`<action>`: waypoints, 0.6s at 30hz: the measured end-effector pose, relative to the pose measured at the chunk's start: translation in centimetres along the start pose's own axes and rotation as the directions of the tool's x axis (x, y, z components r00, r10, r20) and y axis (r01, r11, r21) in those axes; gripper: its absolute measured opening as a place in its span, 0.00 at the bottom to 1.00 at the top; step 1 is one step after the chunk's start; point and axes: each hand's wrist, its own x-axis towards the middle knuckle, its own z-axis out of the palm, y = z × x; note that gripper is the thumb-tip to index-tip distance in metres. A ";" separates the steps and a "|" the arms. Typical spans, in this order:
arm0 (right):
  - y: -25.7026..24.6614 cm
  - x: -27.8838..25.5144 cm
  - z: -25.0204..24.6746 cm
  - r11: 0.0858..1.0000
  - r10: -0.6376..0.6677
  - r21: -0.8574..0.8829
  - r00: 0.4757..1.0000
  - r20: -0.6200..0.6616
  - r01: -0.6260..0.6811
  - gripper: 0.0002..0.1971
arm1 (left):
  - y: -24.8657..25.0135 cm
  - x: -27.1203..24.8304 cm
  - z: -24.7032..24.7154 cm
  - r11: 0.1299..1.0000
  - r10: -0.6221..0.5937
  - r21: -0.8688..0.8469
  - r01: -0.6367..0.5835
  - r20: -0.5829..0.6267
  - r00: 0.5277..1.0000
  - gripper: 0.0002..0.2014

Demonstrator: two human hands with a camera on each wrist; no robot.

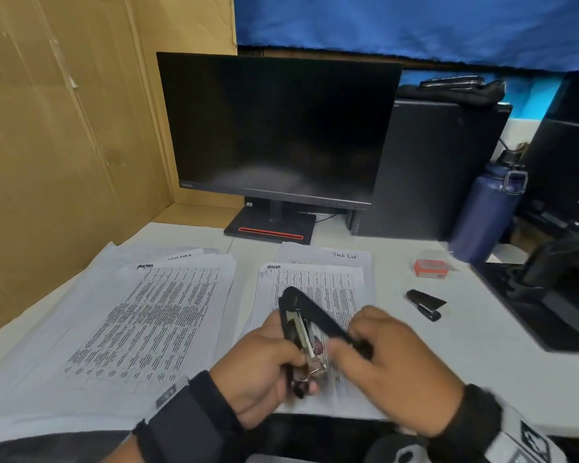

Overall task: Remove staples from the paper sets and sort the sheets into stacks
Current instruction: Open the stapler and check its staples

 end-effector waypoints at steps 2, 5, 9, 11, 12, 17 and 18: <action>0.2 0.1 -1.5 1.000 -0.021 -0.022 0.997 -0.073 0.019 0.21 | 0.5 -0.5 -0.6 0.999 -0.049 0.009 0.048 0.031 0.998 0.34; 0.7 0.4 -3.4 1.000 0.007 -0.005 0.993 -0.121 -0.007 0.21 | 1.4 -1.2 -1.0 0.983 -0.142 -0.092 0.161 0.183 0.973 0.37; 0.9 0.6 -4.0 0.994 0.079 0.084 0.978 -0.193 -0.063 0.25 | 1.0 -1.3 0.0 0.958 -0.254 -0.084 0.274 0.196 0.947 0.23; 1.5 1.1 -4.1 0.986 0.127 0.135 0.958 -0.256 -0.095 0.28 | 0.1 -1.6 0.5 0.955 -0.297 0.052 0.293 0.136 0.945 0.22; 2.0 1.4 -4.1 0.979 0.163 0.168 0.945 -0.284 -0.118 0.30 | -0.4 -1.8 0.7 0.949 -0.311 0.098 0.300 0.132 0.941 0.23; 4.2 2.0 -3.3 0.902 0.379 0.324 0.881 -0.283 -0.284 0.34 | -1.2 -2.2 1.6 0.960 -0.278 0.090 0.264 0.236 0.931 0.20; 4.6 2.1 -3.2 0.870 0.423 0.386 0.866 -0.268 -0.306 0.30 | -1.1 -2.1 1.6 0.962 -0.272 0.076 0.261 0.228 0.935 0.20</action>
